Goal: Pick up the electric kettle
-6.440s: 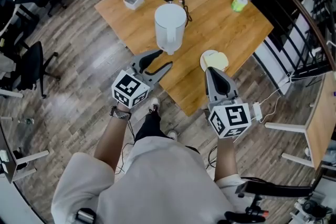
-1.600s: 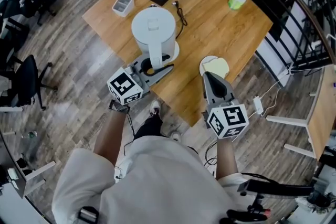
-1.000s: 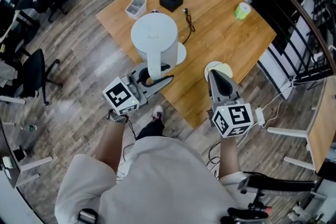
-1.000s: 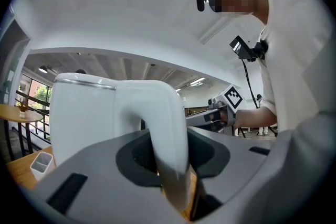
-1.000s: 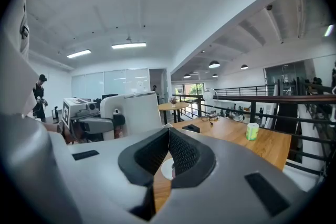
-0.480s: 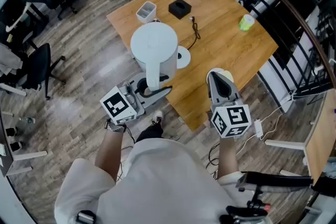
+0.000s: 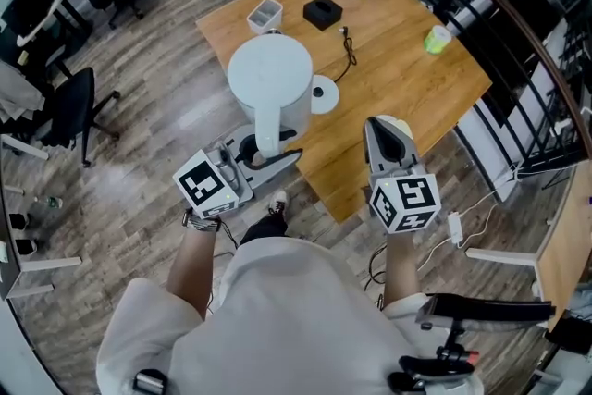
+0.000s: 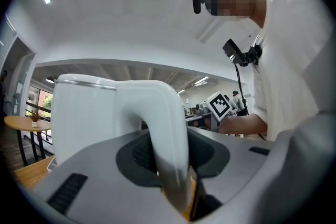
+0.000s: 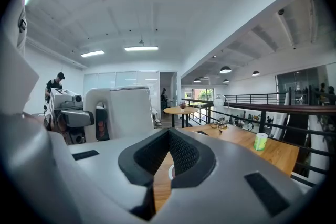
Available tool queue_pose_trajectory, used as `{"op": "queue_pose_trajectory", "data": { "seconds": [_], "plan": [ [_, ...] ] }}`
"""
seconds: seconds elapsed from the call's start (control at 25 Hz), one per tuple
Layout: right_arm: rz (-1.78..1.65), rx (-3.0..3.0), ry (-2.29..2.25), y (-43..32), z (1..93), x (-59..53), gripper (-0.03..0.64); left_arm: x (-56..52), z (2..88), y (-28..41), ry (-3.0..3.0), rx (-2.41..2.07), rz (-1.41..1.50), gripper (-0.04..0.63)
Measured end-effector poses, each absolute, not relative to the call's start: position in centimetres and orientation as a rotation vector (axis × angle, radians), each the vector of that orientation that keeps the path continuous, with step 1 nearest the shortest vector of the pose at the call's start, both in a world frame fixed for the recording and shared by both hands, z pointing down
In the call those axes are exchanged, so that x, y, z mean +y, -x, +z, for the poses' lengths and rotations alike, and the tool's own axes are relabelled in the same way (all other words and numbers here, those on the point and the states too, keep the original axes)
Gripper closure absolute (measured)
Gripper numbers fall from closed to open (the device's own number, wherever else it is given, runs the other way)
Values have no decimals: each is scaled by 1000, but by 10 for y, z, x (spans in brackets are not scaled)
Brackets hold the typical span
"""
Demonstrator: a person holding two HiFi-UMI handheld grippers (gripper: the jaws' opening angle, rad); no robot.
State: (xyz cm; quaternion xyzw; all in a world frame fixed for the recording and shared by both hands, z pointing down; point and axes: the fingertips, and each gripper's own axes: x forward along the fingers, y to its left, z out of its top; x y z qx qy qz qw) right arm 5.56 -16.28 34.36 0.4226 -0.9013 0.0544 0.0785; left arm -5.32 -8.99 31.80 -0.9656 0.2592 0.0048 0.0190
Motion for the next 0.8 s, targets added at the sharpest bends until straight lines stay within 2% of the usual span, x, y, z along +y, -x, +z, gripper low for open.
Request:
{"op": "queue_pose_trajectory", "data": {
  "seconds": [0.8],
  "plan": [
    [102,-2656,-1250,-56,342,-159,606,-83,312,49,2994,774,-5,477]
  ]
}}
